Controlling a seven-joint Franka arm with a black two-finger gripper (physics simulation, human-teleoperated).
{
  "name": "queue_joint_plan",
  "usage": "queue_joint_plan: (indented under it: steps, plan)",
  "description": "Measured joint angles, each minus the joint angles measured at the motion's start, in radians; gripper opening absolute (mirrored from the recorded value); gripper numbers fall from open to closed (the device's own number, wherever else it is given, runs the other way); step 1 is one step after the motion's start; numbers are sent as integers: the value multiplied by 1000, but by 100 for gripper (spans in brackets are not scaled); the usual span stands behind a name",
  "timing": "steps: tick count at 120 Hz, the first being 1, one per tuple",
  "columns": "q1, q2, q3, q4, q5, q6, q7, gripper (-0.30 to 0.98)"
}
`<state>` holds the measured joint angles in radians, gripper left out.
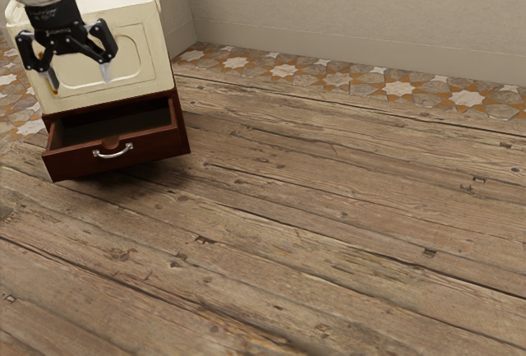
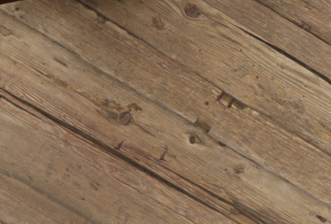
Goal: Push the drawer handle with one arm to close the drawer
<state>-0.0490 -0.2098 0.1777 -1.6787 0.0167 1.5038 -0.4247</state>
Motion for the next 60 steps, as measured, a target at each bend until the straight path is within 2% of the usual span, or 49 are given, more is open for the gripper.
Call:
queue_joint_plan:
  steps: [24,30,40,48,60]
  plan:
    - [2,-77,-20,-108,-8,67,-32,68]
    - [-35,-85,-24,-136,-10,78,-42,69]
    - [-70,-107,-46,-297,-13,164,-61,66]
    - [-73,-111,-50,-415,-12,259,-74,52]
    - [-23,-78,-50,-492,7,367,-92,27]
